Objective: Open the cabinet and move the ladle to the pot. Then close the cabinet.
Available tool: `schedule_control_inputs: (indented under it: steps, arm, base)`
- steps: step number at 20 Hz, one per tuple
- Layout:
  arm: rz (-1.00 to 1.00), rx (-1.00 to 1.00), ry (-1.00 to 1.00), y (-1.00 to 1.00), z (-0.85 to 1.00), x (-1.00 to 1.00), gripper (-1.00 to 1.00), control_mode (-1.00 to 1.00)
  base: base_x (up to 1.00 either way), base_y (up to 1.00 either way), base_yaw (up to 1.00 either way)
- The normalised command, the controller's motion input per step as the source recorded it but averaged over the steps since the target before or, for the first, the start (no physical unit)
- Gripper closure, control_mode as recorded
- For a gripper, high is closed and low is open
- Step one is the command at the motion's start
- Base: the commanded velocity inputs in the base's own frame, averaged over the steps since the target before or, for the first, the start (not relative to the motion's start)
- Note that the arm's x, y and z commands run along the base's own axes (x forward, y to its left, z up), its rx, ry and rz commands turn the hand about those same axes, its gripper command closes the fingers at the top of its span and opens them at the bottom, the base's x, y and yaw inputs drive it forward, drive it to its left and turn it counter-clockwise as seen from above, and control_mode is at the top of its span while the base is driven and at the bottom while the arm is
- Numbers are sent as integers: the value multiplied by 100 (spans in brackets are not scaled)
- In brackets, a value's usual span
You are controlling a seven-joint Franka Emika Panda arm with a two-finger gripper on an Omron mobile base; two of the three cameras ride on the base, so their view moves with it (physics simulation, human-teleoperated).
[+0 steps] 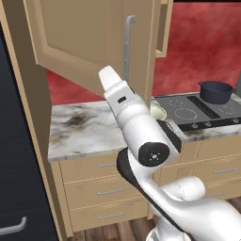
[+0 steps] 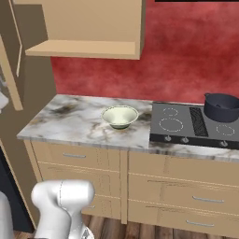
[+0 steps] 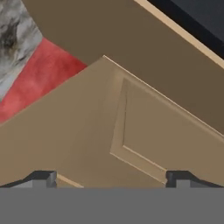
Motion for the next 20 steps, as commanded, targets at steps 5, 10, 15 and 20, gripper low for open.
schedule_control_inputs:
  steps: [5, 10, 15, 20]
  arm:
    - [-4, 17, 5, -20, 19, 45, -100, -100]
    - [-1, 16, 28, -23, 19, 89, -100, -100]
    - [0, 16, 22, -4, 18, 96, -100, -100]
    - [0, 14, 1, 0, 17, 76, -100, -100]
  base:
    - [0, 0, 0]
    - [0, 0, 0]
    - [0, 0, 0]
    - [0, 0, 0]
